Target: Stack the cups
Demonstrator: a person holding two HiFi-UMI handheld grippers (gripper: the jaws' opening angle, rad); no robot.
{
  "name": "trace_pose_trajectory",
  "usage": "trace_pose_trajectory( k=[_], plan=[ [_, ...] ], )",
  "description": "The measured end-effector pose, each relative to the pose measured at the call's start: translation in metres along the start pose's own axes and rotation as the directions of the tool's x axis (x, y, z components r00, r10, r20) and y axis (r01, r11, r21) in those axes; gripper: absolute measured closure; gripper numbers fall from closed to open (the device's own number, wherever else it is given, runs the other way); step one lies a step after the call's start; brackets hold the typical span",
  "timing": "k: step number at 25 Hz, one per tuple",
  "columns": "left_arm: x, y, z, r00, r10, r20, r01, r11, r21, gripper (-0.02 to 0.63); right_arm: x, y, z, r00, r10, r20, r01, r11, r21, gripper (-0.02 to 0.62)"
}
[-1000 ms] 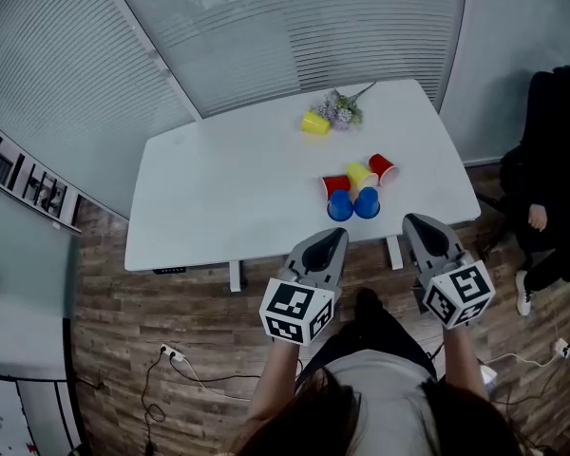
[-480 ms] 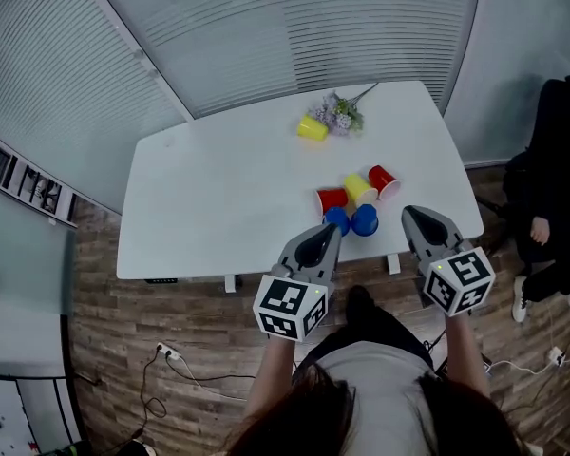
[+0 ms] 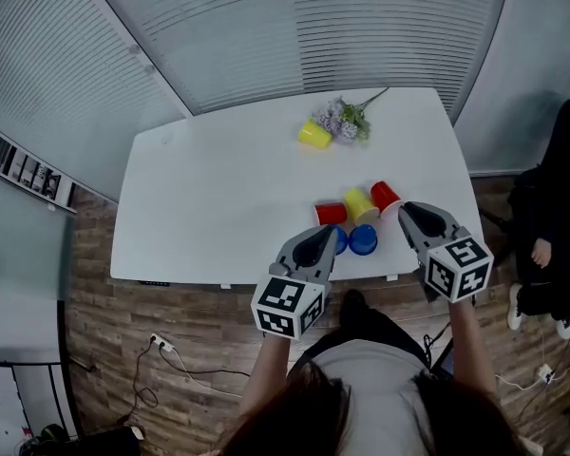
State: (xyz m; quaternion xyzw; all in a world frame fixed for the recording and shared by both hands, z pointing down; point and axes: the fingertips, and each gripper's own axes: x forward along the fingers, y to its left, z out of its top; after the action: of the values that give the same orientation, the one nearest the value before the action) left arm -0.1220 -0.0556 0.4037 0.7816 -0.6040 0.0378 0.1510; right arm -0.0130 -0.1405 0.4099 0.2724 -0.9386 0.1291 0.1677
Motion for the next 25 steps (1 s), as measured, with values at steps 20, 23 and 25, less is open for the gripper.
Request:
trace_pose_trajectory(
  k=[20,23,25],
  plan=[
    [0.049,0.028,-0.005,0.997,0.053,-0.049,-0.055,0.998,-0.039,0.583,0.098,-0.064,-0.046,0.864,0.211,-0.457,-0.165,0.976,0.138,0.367],
    [0.049,0.030,-0.004,0.997,0.054,-0.058,-0.057,0.997,-0.049,0.583,0.106,-0.067,-0.058,0.813,0.236,-0.533,-0.166,0.970,0.175,0.349],
    [0.050,0.033,-0.004,0.997,0.055,-0.062,-0.059,0.997,-0.057,0.583,0.113,-0.068,-0.062,0.784,0.251,-0.568,-0.168,0.966,0.196,0.341]
  ],
)
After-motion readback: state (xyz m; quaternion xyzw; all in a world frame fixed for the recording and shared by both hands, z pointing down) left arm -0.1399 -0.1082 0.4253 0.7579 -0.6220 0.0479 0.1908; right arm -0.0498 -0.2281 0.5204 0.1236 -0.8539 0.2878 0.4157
